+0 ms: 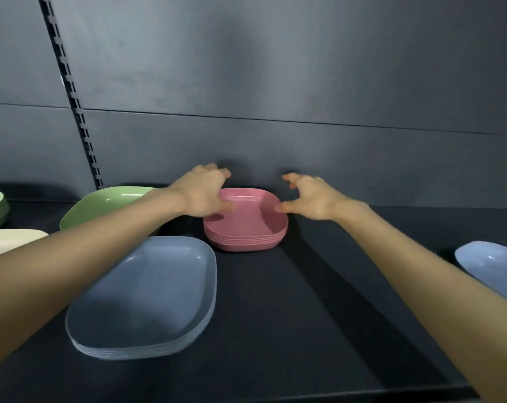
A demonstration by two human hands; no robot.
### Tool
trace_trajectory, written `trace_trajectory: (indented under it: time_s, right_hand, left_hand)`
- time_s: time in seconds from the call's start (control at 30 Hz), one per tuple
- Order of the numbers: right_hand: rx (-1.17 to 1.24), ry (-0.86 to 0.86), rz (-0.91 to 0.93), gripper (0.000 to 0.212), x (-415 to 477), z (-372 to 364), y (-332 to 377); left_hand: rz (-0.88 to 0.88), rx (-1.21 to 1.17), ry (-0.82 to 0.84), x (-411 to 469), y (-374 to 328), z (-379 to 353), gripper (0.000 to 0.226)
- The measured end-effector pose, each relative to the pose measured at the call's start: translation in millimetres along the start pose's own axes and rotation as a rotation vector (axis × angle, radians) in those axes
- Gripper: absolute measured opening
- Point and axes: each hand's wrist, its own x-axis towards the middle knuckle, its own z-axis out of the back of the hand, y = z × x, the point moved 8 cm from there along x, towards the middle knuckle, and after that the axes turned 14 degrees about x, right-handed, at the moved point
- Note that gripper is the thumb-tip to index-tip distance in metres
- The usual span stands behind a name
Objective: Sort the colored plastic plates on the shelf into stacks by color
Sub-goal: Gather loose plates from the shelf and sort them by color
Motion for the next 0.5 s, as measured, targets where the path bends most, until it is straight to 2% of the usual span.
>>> trace_trajectory:
  time_s: [0.17,0.37,0.5]
  right_hand:
    - [-0.122,-0.188,0.034,0.061,-48,77,2]
    - [-0.192,-0.43,0.108,0.047,-145,159,-21]
    - [-0.232,-0.489,0.094,0.044,-216,199,-61]
  left_hand:
    - [-0.124,0.063,-0.162,-15,-62,64,0.062]
    - [-0.187,0.027,-0.433,-48,-165,120,0.052]
    - [-0.225,-0.054,-0.503,-72,-243,132,0.051]
